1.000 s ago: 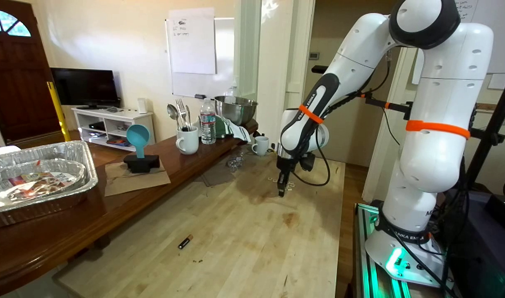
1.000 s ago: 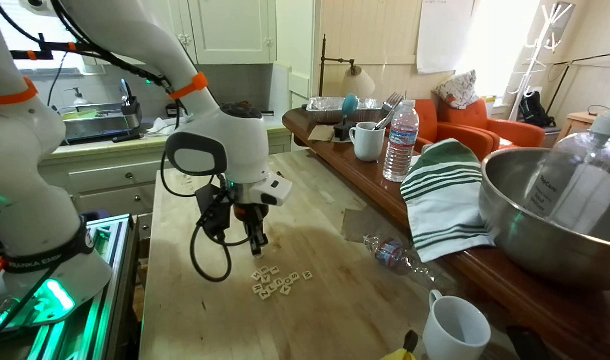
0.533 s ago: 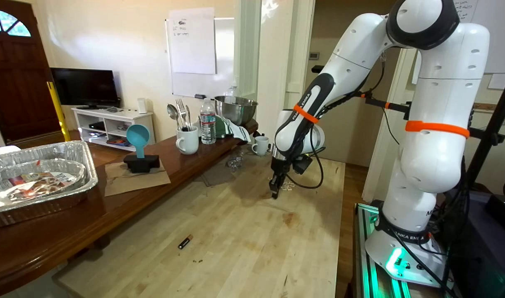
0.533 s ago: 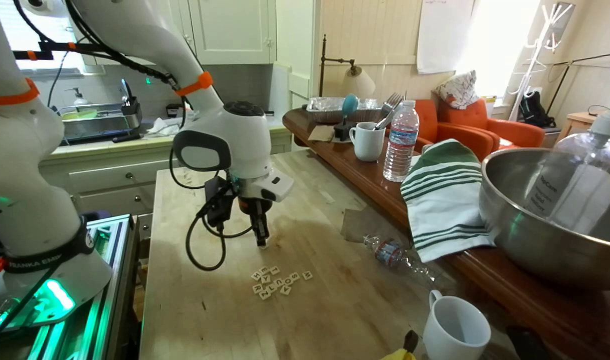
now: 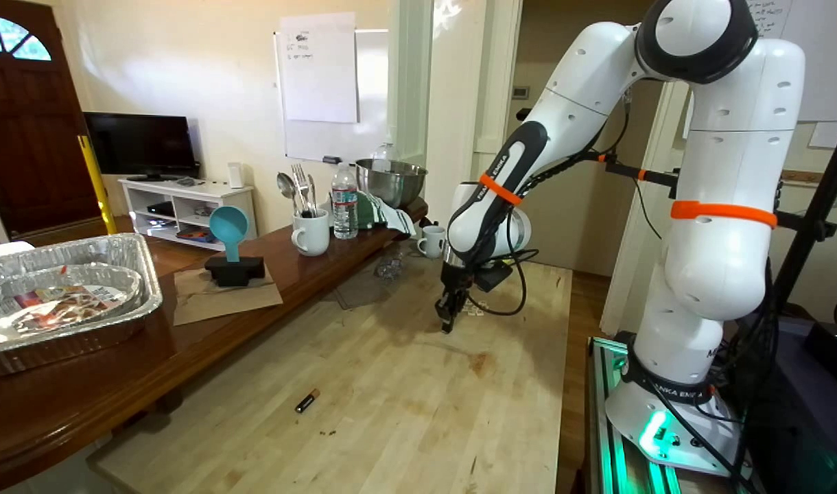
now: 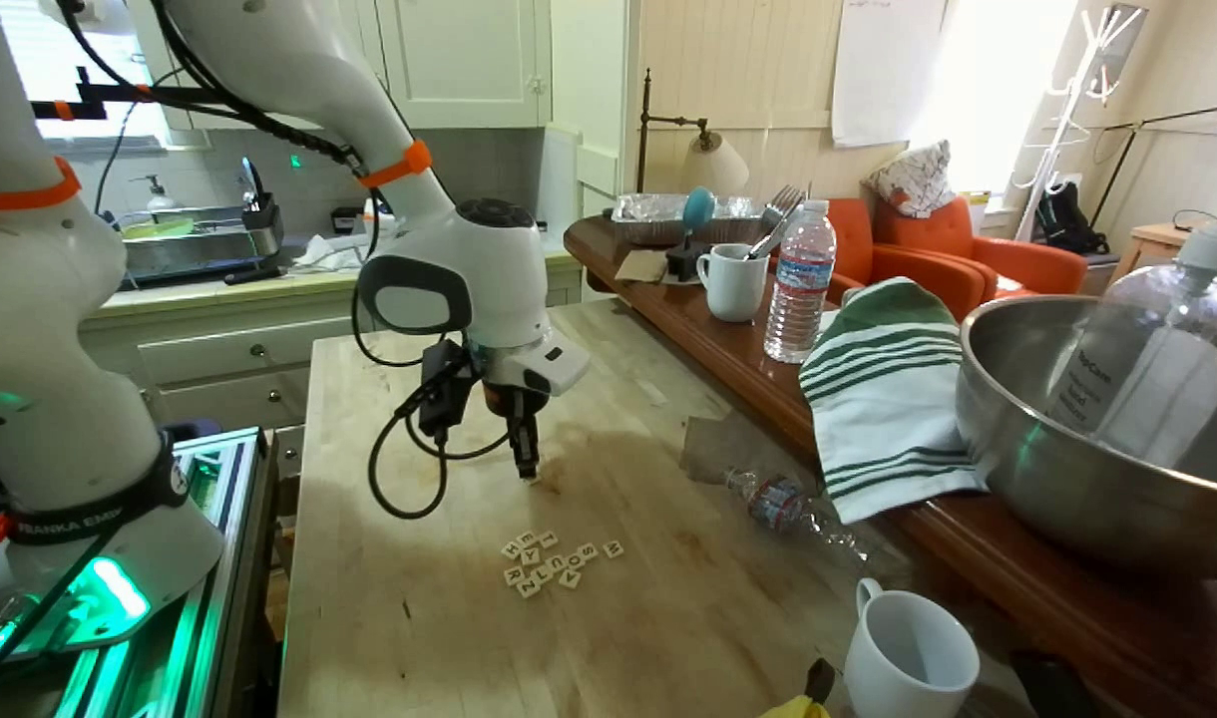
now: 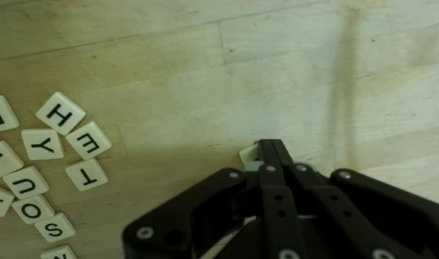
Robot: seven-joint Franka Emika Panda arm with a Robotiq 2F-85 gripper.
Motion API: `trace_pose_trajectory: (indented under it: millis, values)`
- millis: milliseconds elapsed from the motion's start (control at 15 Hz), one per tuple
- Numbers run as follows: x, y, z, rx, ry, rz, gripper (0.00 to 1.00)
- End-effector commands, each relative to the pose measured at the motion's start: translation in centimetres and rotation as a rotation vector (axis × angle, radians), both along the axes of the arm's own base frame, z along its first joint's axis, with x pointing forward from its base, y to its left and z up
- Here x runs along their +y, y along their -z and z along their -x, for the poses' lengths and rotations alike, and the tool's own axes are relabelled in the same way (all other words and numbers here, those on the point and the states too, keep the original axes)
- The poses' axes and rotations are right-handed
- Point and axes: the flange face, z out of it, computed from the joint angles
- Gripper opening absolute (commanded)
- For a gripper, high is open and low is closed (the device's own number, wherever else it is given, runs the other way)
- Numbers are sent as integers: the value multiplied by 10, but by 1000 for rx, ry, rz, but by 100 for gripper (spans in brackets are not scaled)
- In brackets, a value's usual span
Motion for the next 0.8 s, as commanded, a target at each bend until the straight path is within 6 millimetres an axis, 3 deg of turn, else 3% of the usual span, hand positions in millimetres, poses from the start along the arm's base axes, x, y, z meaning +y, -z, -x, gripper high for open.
trace_pose_trajectory:
  millis: [0, 733]
  values:
    - [12, 17, 0, 26, 43, -13, 0]
    - [19, -4, 5, 2, 40, -6, 0]
